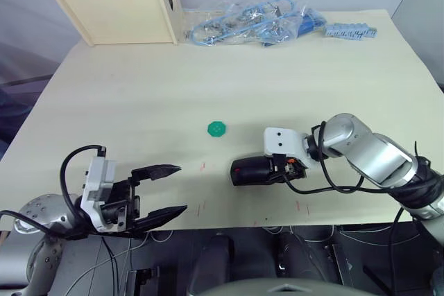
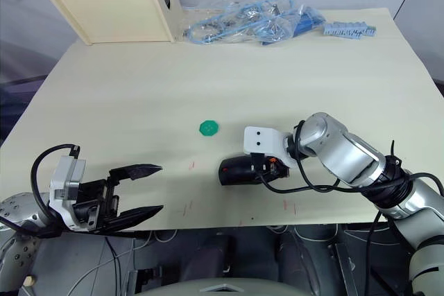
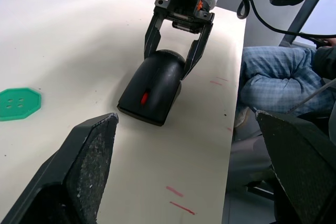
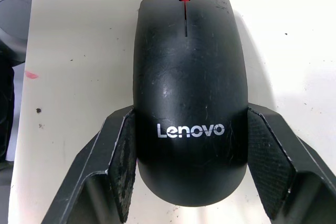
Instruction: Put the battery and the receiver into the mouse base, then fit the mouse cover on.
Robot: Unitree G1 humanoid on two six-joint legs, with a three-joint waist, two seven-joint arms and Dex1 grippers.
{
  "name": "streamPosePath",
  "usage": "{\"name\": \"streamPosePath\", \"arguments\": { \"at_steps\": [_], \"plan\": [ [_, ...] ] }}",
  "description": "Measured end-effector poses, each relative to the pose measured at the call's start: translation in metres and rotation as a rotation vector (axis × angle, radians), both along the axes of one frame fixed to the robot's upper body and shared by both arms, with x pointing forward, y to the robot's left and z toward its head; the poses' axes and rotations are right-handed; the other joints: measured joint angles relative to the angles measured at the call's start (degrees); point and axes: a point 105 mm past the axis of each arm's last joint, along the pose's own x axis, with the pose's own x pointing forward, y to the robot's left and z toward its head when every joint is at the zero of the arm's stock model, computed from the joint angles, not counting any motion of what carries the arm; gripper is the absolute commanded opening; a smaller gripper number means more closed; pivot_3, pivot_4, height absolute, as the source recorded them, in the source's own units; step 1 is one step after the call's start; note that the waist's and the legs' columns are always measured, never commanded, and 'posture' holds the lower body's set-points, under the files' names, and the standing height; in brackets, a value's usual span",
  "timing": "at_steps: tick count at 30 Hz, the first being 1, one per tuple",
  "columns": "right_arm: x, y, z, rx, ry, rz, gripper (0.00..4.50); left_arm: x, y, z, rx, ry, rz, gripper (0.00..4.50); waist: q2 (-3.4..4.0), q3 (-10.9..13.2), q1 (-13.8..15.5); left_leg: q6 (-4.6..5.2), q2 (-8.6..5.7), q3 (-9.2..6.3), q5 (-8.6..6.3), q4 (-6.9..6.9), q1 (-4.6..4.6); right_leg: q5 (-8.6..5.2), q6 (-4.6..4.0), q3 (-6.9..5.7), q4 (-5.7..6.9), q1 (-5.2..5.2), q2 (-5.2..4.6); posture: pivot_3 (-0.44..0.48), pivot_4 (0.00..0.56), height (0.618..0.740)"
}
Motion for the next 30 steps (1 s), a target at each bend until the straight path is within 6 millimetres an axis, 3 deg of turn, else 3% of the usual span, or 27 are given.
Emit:
{"name": "streamPosePath", "arguments": {
  "at_steps": [30],
  "plan": [
    [0.0017,0.0008,-0.0016,0.045,-0.001,-0.001,2.48,0.0000,0.0000,-0.0003,-0.002,0.001,0.003,4.50,0.00,0.00,-0.13,0.00,0.01,0.00,0.00,0.00,0.02,0.01,-0.02,0.00,0.04,0.00,0.02,0.000,0.150,0.740]
  ]
}}
